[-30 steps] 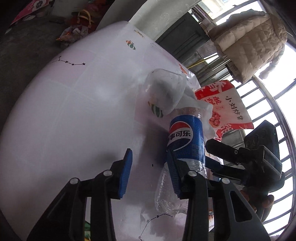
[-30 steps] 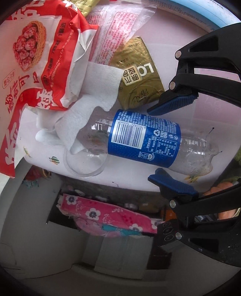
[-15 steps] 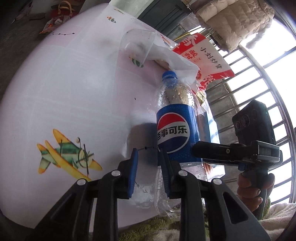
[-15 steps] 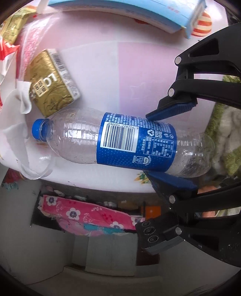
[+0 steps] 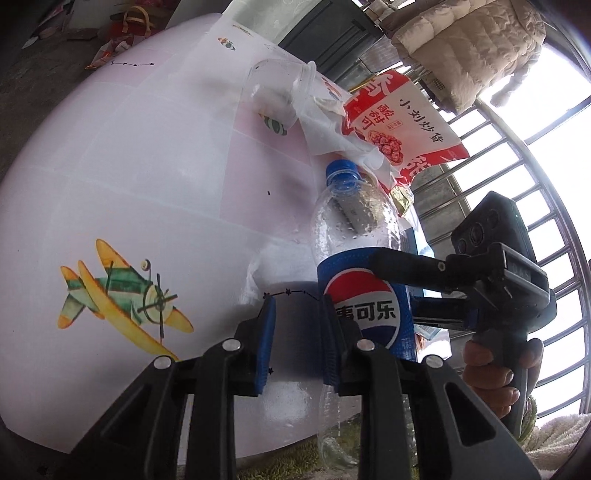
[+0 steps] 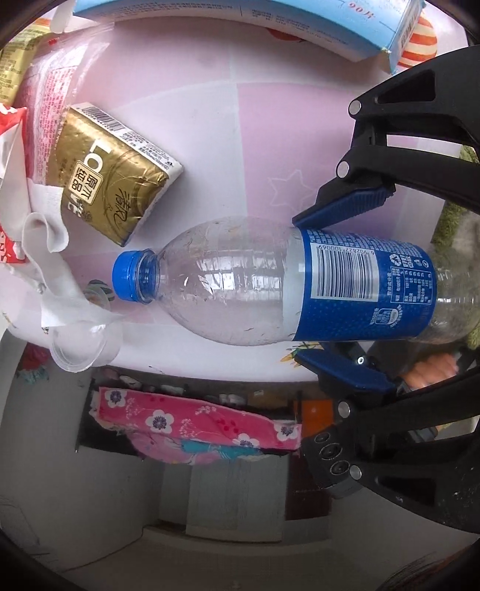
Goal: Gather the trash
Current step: 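Grasp the blue medicine box with the left tool while the right tool holds the bottle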
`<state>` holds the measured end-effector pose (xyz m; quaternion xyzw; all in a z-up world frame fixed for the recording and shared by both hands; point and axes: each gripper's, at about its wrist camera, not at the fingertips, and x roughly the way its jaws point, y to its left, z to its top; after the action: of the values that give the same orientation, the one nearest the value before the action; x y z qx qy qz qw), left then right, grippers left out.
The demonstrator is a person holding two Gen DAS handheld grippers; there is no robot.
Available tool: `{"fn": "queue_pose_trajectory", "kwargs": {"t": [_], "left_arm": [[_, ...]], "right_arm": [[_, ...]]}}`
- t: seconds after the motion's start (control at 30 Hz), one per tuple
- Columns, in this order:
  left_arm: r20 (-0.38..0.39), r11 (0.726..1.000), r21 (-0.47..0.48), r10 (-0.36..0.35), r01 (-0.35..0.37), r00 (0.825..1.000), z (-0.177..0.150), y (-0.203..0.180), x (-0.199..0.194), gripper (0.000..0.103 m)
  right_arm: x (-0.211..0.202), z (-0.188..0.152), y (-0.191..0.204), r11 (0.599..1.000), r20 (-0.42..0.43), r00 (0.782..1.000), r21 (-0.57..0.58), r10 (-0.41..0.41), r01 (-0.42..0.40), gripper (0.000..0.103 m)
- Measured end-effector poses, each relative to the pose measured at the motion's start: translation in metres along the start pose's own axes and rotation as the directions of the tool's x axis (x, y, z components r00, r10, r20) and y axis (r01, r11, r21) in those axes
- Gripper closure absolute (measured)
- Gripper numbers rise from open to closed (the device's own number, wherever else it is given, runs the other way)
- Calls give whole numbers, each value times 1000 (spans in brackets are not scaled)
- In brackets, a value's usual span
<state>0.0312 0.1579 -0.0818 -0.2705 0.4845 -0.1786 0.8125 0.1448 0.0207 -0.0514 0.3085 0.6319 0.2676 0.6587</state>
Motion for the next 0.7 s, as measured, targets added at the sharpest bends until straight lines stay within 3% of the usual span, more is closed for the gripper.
{"fn": "queue_pose_trajectory", "kwargs": {"t": [0.23,0.47,0.57,0.7], "left_arm": [[8,997,39,-68,67,998,-7,-26,-14,81],[-37,962,203,-178,182,983,-5,-103,1,81],[-98,931,273,-223,242,970,-6,-138,22,81],[-115,919,343,-163,193,980,-5,-163,51,78]], "right_arm": [[-40,-16,-1,998,52,996,-20,65,-64,48],[-123,-44,-27,997,234,969,-11,82,-82,48],[-160,-53,-50,999,318,947,28,35,-46,48],[-196,-59,-85,995,402,912,75,-87,62,48]]}}
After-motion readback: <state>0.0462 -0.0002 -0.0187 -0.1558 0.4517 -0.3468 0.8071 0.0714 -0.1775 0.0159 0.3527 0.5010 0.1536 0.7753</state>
